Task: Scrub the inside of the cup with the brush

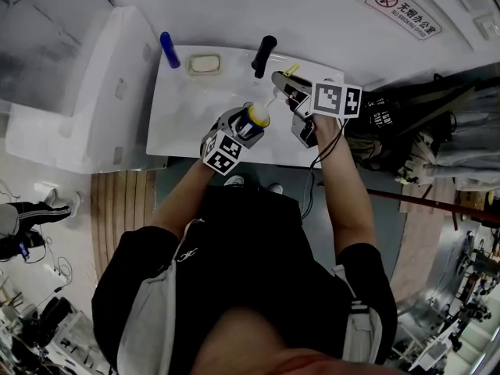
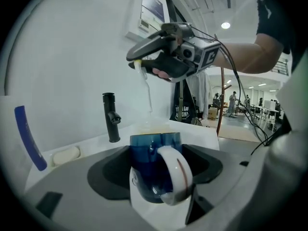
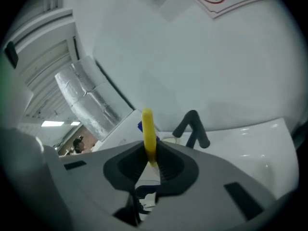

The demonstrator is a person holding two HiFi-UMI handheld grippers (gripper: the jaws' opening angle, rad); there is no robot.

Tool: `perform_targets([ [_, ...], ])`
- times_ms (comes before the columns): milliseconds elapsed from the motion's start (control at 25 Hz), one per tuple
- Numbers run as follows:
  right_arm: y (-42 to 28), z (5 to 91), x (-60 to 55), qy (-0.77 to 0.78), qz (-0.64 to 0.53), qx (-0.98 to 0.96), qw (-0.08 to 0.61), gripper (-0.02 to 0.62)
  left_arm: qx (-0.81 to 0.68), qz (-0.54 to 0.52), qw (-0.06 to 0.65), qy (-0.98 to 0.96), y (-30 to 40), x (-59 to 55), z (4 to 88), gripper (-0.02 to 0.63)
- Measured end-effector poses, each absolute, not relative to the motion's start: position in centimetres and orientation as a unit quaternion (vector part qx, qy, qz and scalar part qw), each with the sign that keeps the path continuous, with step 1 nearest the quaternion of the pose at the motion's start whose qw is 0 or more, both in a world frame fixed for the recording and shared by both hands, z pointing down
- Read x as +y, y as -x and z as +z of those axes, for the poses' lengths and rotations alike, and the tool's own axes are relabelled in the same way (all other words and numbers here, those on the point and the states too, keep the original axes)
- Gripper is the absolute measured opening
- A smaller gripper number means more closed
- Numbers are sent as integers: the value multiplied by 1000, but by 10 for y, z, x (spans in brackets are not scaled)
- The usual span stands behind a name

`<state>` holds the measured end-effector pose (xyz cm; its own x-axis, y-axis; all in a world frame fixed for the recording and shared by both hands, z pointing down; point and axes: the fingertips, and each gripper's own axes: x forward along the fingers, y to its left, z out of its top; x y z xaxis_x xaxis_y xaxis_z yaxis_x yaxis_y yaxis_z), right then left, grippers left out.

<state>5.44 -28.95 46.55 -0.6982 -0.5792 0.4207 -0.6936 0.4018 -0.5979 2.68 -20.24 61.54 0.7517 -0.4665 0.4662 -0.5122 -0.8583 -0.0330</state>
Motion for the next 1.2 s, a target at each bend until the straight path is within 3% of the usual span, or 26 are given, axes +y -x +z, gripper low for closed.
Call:
perform_targets([
  [160,-16,451,-260,-328,328,-876,134,58,-278,232,62,-930,-19,-206,618,339],
  [400,-31,433,-220,-306,299,-893,140,60,-294,213,58,-930,-13,-214,601,339],
  [600,-89,452,-235,-366,333,-861,120,54,-302,215,49,-927,-10,-216,595,339],
  [960,-103,451,-269,-417,366,-832,-28,54,-282,222,42,-933,-23,-203,594,339],
  [1200,-65,421,-254,-399,301,-866,-1,55,-280,221,39,-933,-28,-199,591,339],
])
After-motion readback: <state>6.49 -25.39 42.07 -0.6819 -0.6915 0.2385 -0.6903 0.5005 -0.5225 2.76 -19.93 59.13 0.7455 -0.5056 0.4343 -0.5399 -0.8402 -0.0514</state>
